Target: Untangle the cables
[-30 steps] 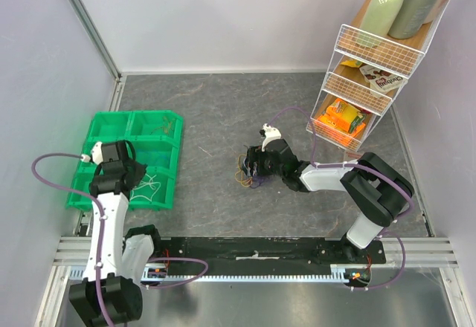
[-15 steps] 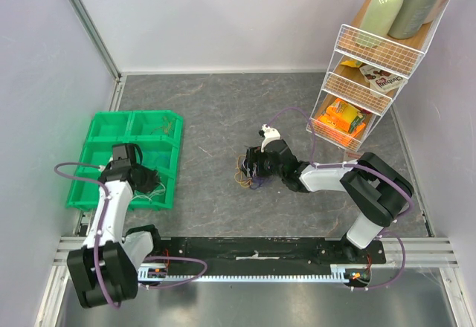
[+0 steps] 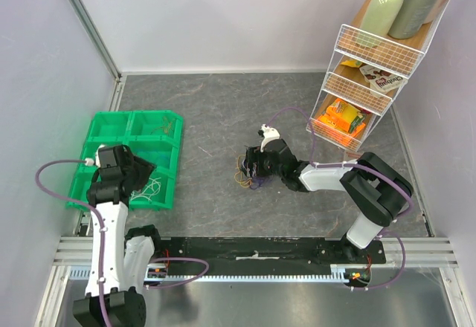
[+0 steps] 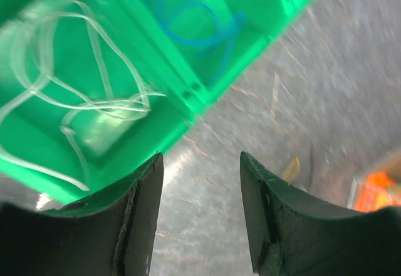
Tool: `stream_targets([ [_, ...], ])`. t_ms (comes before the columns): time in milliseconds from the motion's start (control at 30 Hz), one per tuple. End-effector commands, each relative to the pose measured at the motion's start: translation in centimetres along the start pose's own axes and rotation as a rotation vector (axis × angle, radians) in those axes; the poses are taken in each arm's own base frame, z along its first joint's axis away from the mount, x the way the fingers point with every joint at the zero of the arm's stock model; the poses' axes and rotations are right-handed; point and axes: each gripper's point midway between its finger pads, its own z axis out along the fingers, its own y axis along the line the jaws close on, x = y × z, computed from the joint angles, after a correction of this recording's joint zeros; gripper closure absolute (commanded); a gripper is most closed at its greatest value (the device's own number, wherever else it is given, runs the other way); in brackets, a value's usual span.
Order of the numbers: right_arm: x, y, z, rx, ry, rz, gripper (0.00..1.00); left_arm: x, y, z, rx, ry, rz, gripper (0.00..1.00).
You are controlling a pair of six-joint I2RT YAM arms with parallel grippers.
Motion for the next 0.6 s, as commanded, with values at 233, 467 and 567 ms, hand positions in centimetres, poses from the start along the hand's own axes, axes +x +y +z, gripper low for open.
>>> stream_targets([
  [233,-0.2,2.1,-0.9,-0.092,0.043,-0.035,0.32,12.4,-13.6,-5.6,0.806,0.340,0.479,0.39],
  [467,3.0,5.5,-4.2,-0.352,0.219,-0.121,0.35,22.4,-14.4,-3.5,0.847,0.588,0.689,0.39],
  [567,2.1,4.4,-6.4,-0.289,0.173,-0.163,0.19,24.4,-14.3,-2.3,0.812,0.622,0.726,0.39],
])
